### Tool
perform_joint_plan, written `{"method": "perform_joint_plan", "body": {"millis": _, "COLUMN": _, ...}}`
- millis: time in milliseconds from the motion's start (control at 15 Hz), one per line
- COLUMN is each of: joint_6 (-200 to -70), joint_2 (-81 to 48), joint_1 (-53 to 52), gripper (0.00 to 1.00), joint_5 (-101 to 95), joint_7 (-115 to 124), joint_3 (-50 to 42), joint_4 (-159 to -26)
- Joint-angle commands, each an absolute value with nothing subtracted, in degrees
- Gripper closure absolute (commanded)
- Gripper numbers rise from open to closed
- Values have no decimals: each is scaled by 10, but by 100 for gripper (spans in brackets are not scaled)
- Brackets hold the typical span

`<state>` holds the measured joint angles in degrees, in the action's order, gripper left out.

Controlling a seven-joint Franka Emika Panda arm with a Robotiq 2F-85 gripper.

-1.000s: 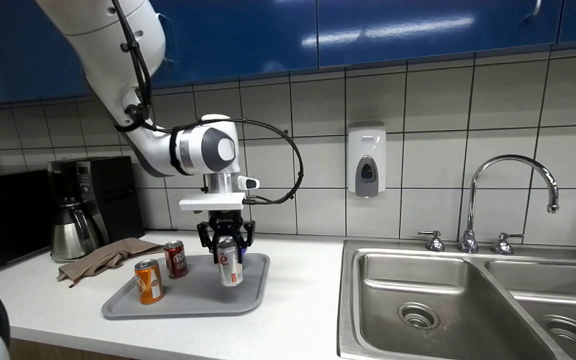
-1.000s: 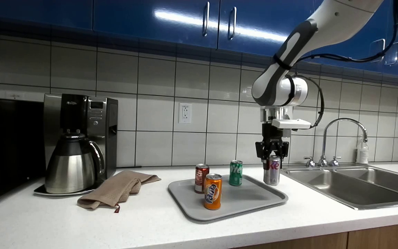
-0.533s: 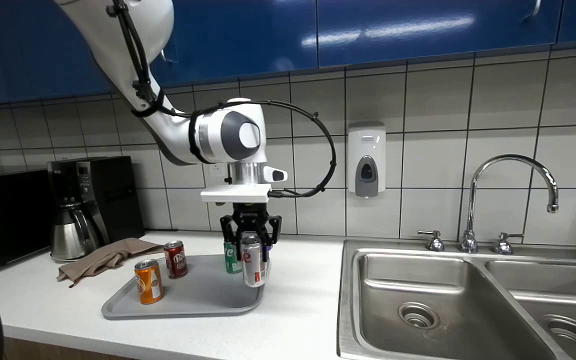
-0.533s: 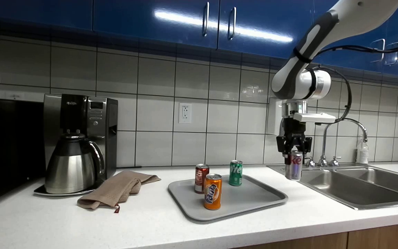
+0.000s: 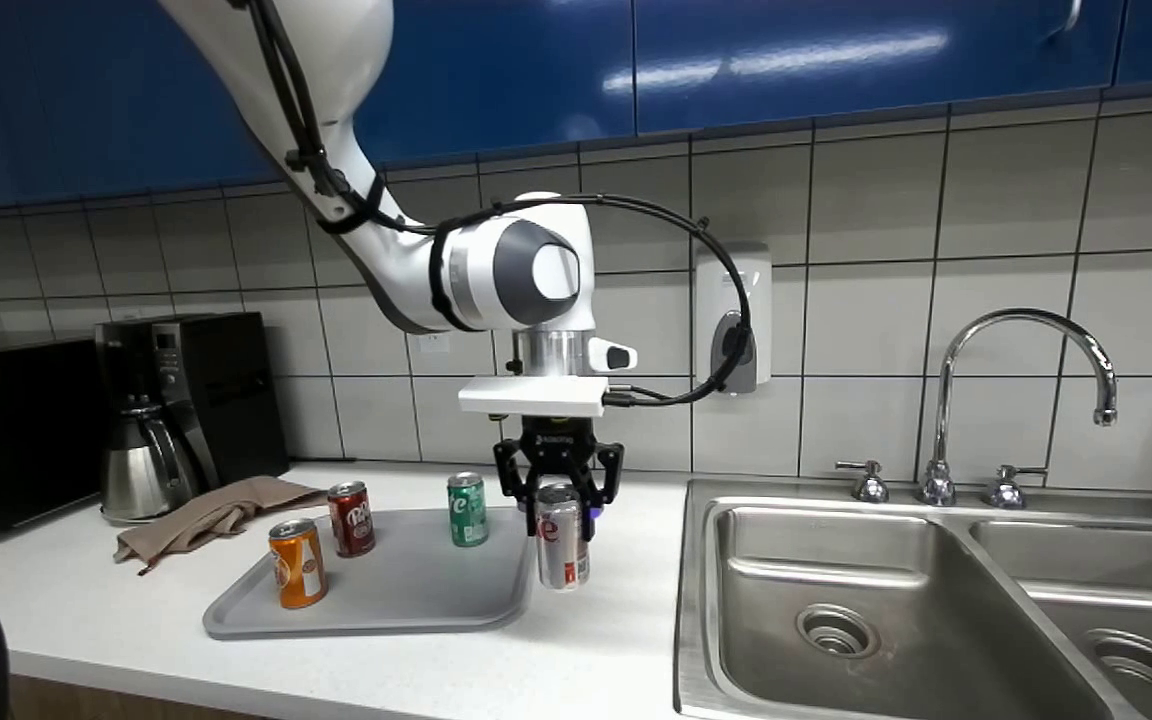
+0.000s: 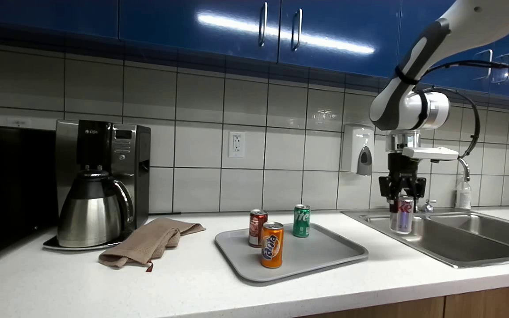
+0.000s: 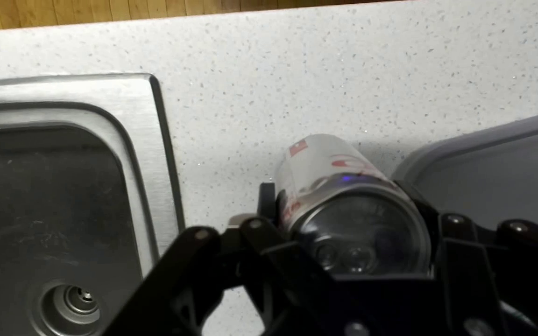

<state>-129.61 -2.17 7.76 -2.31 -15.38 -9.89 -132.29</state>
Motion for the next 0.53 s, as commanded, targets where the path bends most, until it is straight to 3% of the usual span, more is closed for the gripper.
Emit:
{"method": "perform_joint_plan", "body": {"millis": 0, "joint_6": -1317, "joint_2": -41, "joint_1": 94, "gripper": 62, "joint_5": -29, "joint_7": -182, "joint_3": -104, "joint_4": -1312}}
{"method": "perform_joint_plan", "body": {"millis": 467, "joint_6": -1355, "joint_2": -110, "joint_1": 100, "gripper": 62, "joint_5": -24, "joint_7": -175, "joint_3": -100, "joint_4": -1286}}
